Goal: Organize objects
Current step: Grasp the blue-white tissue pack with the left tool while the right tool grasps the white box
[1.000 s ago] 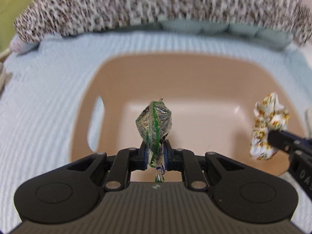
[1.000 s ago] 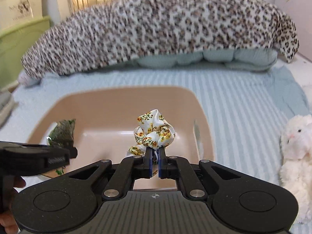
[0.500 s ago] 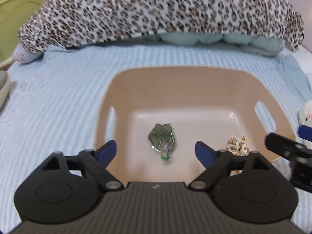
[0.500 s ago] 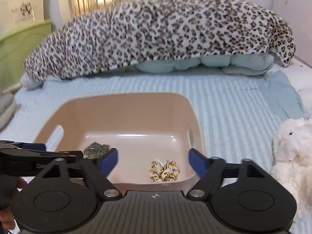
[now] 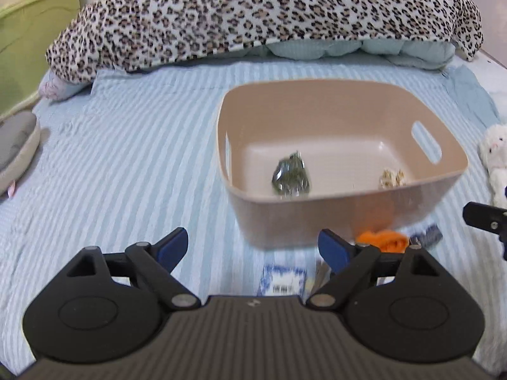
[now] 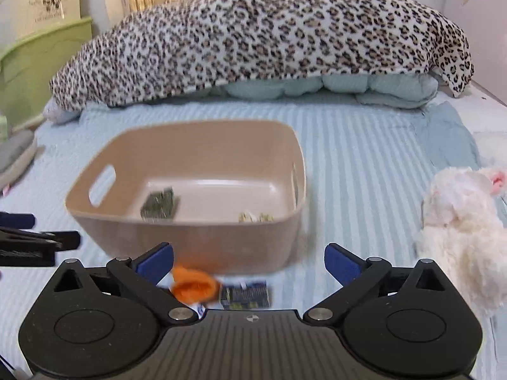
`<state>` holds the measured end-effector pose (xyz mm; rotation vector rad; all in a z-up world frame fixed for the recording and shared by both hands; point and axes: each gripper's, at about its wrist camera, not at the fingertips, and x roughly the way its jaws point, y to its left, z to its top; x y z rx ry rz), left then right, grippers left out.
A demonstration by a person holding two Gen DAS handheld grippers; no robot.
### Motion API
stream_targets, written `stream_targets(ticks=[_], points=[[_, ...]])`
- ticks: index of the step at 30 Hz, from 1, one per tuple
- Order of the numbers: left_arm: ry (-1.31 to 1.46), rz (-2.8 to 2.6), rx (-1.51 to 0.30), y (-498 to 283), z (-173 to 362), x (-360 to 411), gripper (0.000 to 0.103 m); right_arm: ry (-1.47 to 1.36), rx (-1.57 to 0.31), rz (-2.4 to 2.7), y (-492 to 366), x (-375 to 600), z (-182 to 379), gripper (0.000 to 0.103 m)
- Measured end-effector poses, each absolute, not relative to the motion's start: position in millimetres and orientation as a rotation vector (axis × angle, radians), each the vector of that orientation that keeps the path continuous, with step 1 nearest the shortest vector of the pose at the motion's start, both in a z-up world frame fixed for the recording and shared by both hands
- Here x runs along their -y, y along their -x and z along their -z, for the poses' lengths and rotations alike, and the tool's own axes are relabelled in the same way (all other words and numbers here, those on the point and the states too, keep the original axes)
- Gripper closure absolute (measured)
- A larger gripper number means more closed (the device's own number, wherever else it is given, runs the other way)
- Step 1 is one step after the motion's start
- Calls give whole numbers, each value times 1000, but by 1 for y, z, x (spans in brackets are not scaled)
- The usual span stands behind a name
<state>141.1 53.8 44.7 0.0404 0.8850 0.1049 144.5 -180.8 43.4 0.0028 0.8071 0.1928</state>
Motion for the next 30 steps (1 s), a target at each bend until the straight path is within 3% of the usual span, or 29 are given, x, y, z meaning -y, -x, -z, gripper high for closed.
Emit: stream_targets(ticks=[13, 30], points=[[-119, -88, -1070, -135, 28, -70, 13, 34, -973, -228, -139, 141, 12, 0], [-37, -13, -1137, -153, 47, -70, 13, 62, -1063, -190, -152, 111, 51, 8]])
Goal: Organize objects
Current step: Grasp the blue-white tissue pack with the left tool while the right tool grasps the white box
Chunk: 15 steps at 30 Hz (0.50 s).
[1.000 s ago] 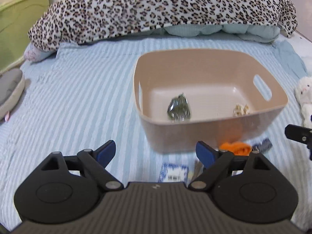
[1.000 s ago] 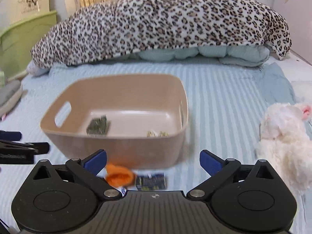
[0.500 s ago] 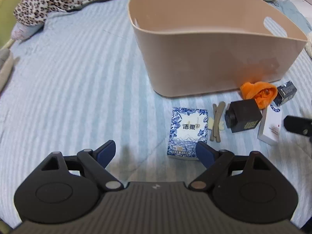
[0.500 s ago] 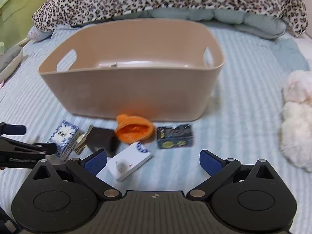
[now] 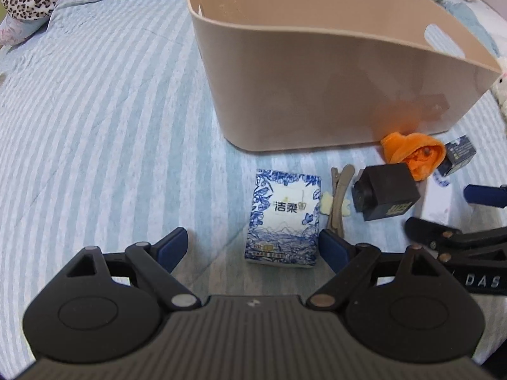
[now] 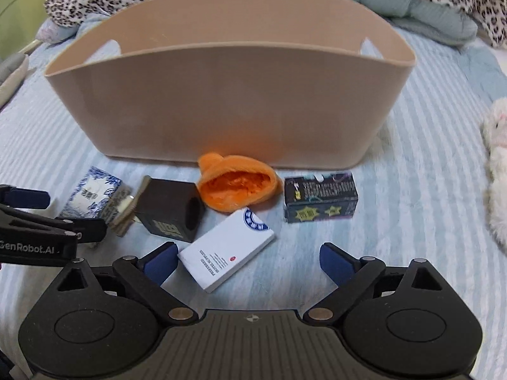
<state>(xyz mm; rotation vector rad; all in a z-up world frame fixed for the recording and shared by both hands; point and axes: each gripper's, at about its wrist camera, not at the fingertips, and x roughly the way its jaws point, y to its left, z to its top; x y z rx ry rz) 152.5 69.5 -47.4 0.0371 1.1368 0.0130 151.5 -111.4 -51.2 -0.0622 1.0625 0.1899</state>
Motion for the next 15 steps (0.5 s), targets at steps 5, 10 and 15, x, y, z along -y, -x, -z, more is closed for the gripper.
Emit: stream_targets(ticks=[5, 10, 15], points=[[-46, -27, -1135, -153, 49, -71, 13, 104, -1065, -133, -150, 116, 50, 11], [-26, -25, -1135, -152, 48, -75, 17, 62, -1048, -152, -150, 124, 46, 15], [-38, 8, -1132, -150, 46, -68, 41, 87, -1043, -187, -150, 115, 44, 47]])
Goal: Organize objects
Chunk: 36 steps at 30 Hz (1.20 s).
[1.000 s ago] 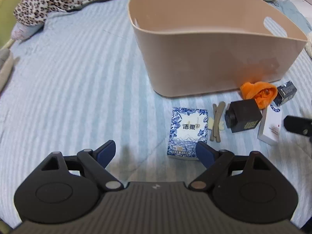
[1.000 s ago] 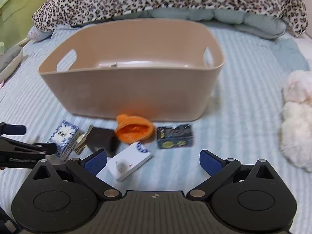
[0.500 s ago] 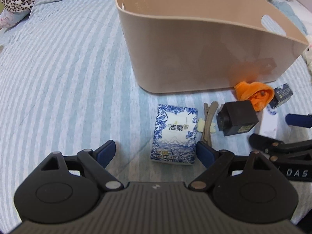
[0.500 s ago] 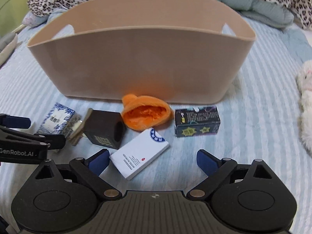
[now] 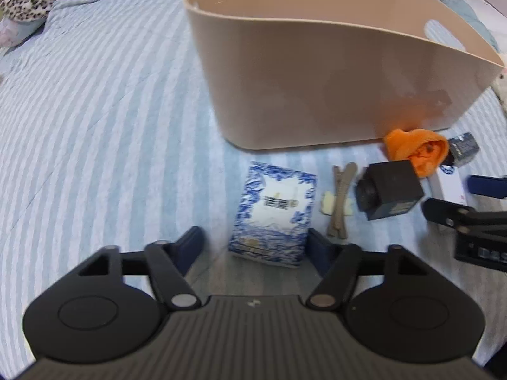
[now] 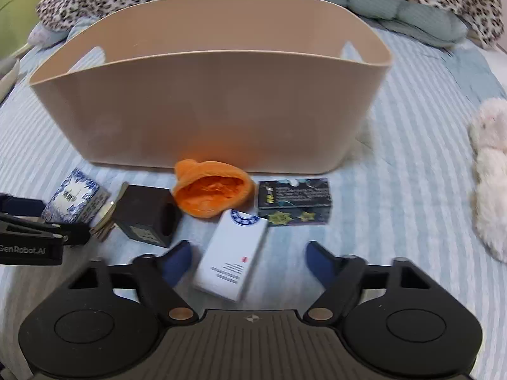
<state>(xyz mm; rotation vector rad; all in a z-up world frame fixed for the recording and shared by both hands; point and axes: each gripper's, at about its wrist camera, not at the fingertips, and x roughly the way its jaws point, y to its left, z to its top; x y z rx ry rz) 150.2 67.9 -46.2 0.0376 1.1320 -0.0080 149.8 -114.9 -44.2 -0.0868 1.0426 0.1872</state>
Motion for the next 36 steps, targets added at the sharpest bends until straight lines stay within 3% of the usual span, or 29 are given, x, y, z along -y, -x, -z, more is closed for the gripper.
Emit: stream_targets(ticks=[2, 3, 4, 15, 26, 36], points=[[-43, 37, -1134, -150, 45, -65, 52, 96, -1039, -188, -146, 114, 44, 60], [-52, 49, -1135, -149, 44, -63, 53, 96, -1041, -195, -145, 114, 42, 74], [-59, 57, -1133, -148, 42, -62, 54, 92, -1041, -199, -143, 115, 40, 75], [-74, 73, -1049, -129, -4, -63, 55, 54, -961, -283, -116, 145, -14, 75], [-115, 45, -826, -114, -67, -48, 55, 11, -686, -291, -107, 162, -91, 75], [-101, 10, -678, -153, -98, -23, 55, -98, -566, -232, -157, 176, -121, 75]])
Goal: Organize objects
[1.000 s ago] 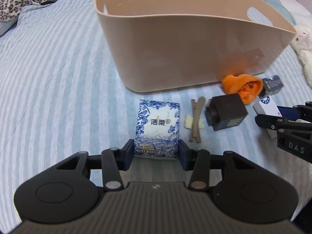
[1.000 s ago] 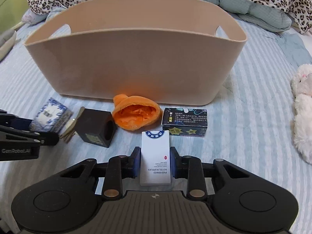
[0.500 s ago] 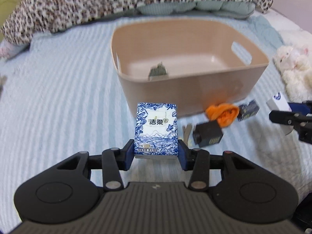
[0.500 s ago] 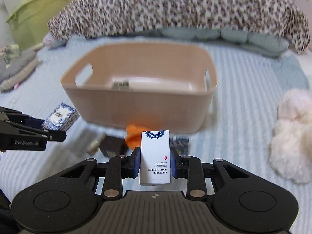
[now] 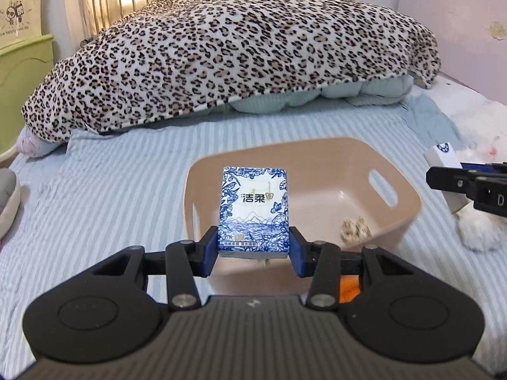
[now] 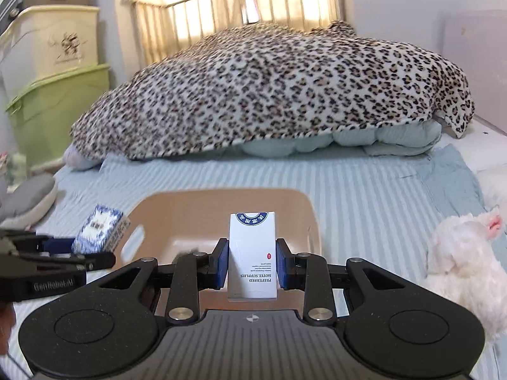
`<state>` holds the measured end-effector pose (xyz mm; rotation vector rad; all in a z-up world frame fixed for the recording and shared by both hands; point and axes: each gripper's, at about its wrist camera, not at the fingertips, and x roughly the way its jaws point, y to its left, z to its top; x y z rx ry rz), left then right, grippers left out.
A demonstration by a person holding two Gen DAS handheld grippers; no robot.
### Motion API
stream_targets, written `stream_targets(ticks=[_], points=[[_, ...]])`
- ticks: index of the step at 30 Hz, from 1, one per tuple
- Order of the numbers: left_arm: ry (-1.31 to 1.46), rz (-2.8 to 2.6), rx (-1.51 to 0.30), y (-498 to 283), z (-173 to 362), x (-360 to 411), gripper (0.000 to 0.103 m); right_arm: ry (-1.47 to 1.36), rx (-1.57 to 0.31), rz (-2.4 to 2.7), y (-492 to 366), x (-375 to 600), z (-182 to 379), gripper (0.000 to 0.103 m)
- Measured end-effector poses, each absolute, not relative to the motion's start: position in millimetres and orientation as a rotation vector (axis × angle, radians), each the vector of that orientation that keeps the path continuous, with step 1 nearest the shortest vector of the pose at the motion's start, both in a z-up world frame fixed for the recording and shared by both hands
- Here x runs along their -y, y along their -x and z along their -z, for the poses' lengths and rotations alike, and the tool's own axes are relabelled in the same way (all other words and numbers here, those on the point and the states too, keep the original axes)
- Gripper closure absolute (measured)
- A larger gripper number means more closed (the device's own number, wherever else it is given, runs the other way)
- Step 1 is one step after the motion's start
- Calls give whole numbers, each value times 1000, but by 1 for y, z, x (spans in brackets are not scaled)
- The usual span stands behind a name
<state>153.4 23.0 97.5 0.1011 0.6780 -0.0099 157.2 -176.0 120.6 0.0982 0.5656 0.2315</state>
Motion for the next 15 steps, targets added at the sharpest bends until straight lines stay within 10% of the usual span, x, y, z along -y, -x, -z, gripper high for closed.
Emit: stream_targets(ticks=[15], points=[[-65, -137, -956, -270, 7, 9, 55, -88, -747, -103, -242, 152, -58, 75]])
